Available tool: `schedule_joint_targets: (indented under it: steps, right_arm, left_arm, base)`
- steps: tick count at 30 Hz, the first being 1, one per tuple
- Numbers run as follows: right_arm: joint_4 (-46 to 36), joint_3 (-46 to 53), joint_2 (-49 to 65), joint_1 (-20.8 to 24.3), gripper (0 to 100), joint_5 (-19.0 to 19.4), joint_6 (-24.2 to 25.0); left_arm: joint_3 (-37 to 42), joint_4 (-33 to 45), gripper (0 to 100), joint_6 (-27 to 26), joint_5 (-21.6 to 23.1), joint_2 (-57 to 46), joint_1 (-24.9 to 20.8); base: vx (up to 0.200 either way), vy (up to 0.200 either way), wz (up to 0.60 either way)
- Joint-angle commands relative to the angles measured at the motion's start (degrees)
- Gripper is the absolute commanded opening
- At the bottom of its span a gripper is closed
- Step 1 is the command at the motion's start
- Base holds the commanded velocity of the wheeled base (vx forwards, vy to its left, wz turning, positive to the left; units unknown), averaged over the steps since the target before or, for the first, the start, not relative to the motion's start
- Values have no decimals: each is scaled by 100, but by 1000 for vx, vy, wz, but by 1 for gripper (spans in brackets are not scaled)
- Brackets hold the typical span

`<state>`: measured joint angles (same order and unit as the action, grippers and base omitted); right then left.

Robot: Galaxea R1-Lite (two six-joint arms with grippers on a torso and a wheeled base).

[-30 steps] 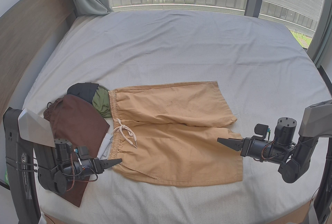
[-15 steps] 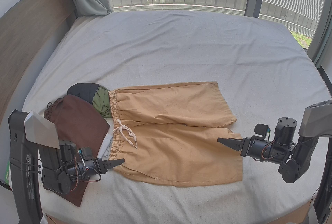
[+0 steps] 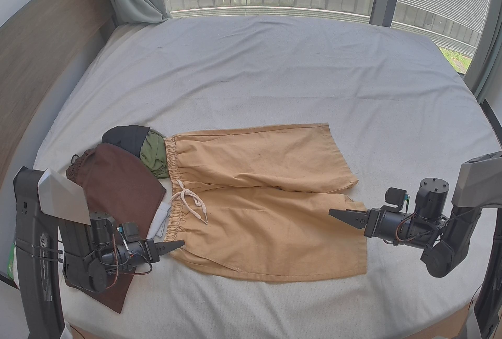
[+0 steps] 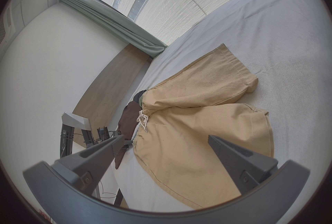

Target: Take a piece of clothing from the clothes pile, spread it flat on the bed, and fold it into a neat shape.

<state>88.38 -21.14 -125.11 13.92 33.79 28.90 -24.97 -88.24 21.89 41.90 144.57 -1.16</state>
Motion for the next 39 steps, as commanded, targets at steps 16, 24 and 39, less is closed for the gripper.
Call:
schedule_joint_targets:
  steps: [16, 24, 39]
  right_arm:
    - [-23, 954, -330, -302, 100, 49, -1335]
    - [-23, 980, -690, -777, 100, 49, -1985]
    - [-58, 1270, -1033, -953, 100, 49, -2504]
  left_arm:
    - [1, -27, 0, -27, 29, 28, 10]
    - [1, -27, 0, -27, 29, 45, 10]
    - [1, -27, 0, -89, 29, 63, 10]
  base:
    - [0, 0, 0]
    - [0, 0, 0]
    - [0, 0, 0]
